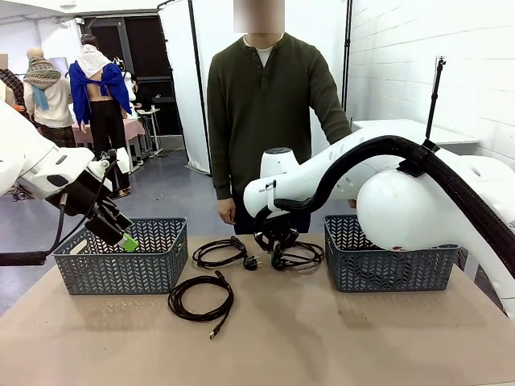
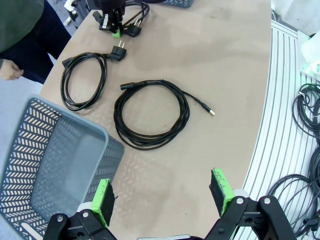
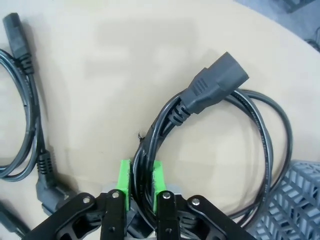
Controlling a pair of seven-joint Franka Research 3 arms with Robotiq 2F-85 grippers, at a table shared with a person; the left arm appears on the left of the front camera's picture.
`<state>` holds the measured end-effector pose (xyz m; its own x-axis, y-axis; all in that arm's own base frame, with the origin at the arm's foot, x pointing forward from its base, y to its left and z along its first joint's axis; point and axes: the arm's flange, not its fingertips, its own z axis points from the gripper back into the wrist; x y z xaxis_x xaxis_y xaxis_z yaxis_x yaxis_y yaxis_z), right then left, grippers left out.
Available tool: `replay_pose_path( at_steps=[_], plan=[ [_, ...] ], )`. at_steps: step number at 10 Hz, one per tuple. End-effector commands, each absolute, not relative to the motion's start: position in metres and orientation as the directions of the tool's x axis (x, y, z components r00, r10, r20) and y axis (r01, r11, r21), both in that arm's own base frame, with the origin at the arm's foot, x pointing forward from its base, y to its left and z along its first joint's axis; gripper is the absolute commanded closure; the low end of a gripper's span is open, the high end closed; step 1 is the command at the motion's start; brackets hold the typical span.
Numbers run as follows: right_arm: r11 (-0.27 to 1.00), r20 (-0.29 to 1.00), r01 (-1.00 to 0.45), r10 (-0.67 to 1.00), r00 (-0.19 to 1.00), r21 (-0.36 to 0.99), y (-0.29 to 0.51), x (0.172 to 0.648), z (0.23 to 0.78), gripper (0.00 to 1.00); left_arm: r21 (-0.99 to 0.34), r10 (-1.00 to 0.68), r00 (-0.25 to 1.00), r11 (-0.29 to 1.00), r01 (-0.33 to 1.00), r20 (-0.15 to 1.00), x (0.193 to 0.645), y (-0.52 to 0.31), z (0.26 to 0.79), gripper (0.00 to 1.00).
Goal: Organize the cables according to human instructions.
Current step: Pick up a bundle of cables and place it in the basket indicated by the human.
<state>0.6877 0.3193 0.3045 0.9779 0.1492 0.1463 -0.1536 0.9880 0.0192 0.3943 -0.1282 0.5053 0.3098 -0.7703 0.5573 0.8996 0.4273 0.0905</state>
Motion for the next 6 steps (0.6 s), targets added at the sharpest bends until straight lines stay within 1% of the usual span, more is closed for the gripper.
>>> replay_pose_path(
  at_steps=[1,4,6],
  plan=[
    [0.980,0.147,-0.196,0.188,0.971,0.042,0.318,0.689,0.310,1.00,0.084,-0.767,0.294,0.411,0.908,0.570,0.397,-0.125,0.505,0.00],
    [0.977,0.165,-0.202,0.189,0.968,0.066,0.318,0.689,0.330,1.00,0.084,-0.767,0.294,0.411,0.908,0.570,0.397,-0.125,0.505,0.00],
    [0.964,0.207,-0.259,0.242,0.948,0.060,0.319,0.686,0.358,1.00,0.084,-0.767,0.294,0.411,0.908,0.570,0.397,-0.125,0.505,0.00]
  ],
)
